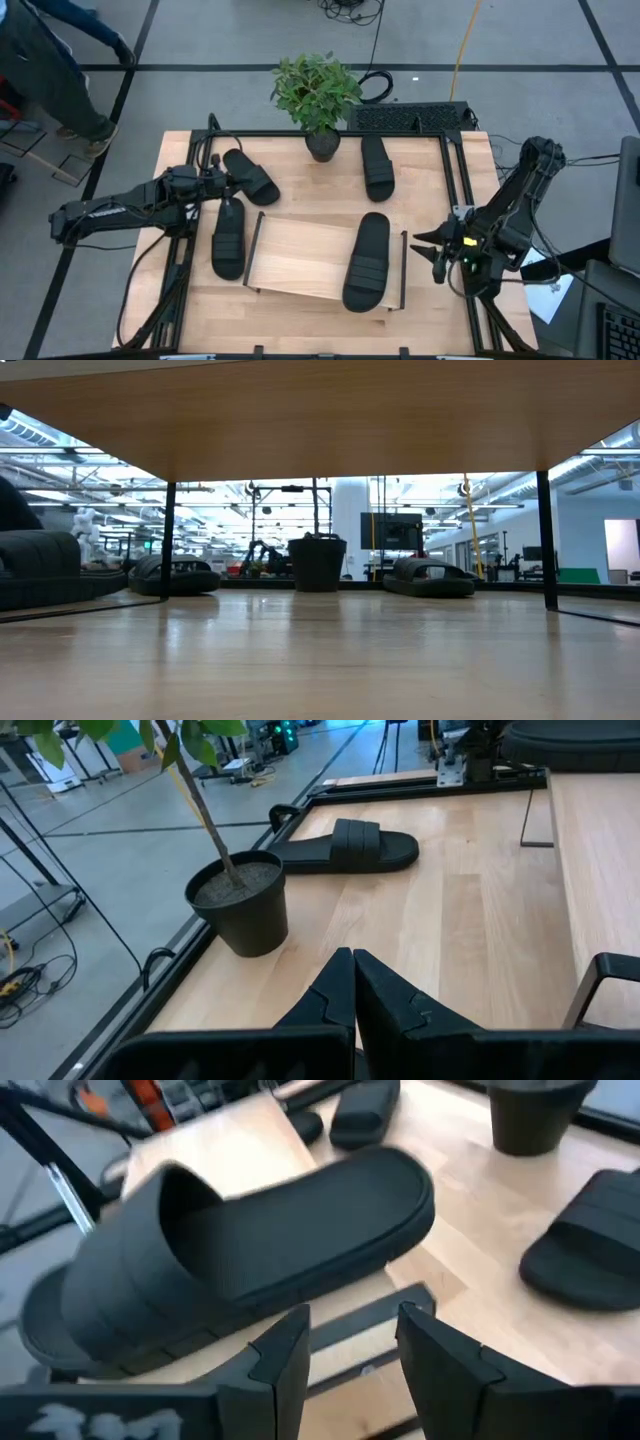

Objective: Pick and place slides into the shelf
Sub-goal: Adjust the shelf

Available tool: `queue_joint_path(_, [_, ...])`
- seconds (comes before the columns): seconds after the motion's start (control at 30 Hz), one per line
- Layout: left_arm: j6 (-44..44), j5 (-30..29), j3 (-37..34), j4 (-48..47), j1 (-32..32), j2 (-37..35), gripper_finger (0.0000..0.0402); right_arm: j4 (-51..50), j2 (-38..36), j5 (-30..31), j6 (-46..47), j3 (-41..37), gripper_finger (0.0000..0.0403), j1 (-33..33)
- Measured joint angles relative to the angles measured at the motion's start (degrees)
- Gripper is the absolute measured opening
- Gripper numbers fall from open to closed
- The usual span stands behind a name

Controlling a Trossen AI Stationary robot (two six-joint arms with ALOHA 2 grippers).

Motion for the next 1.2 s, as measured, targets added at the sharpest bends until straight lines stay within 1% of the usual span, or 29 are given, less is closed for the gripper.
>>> queue_joint_path(0.07, [-0.1, -0.6, 0.0, 0.0, 0.0, 0.0, 0.0005, 2.0, -1.5, 1.8, -1.1, -1.4, 0.0139, 0.7])
queue_joint_path(0.13, [-0.1, -0.6, 0.0, 0.0, 0.0, 0.0, 0.0005, 6.0, -2.5, 3.3, -3.5, -3.5, 0.0139, 1.2])
queue_joint_path(0.27, [-0.2, -0.6, 0.0, 0.0, 0.0, 0.0, 0.0005, 13.7, -5.6, 3.1, -6.4, -9.1, 0.0147, 2.0])
queue_joint_path(0.4, [-0.2, -0.6, 0.0, 0.0, 0.0, 0.0, 0.0005, 21.8, -10.5, 3.6, -6.2, -15.0, 0.0183, 2.8])
queue_joint_path(0.57, [-0.2, -0.6, 0.0, 0.0, 0.0, 0.0, 0.0005, 35.3, -16.3, 3.4, -10.4, -21.9, 0.0234, 2.5])
queue_joint_path(0.67, [-0.2, -0.6, 0.0, 0.0, 0.0, 0.0, 0.0005, 43.3, -18.2, 1.2, -14.4, -25.4, 0.0247, 1.2])
queue_joint_path(0.77, [-0.3, -0.6, 0.0, 0.0, 0.0, 0.0, 0.0005, 49.8, -18.8, 0.1, -17.7, -28.2, 0.0248, -0.6])
queue_joint_path(0.9, [-0.4, -0.6, 0.0, 0.0, 0.0, 0.0, 0.0005, 52.7, -18.9, -2.6, -21.2, -29.3, 0.0241, -3.2])
queue_joint_path(1.0, [-0.4, -0.6, 0.0, 0.0, 0.0, 0.0, 0.0005, 54.3, -18.9, -2.9, -24.2, -29.3, 0.0237, -5.1])
queue_joint_path(1.2, [-0.4, -0.6, 0.0, 0.0, 0.0, 0.0, 0.0005, 53.9, -19.9, -5.9, -27.6, -29.3, 0.0236, -8.3])
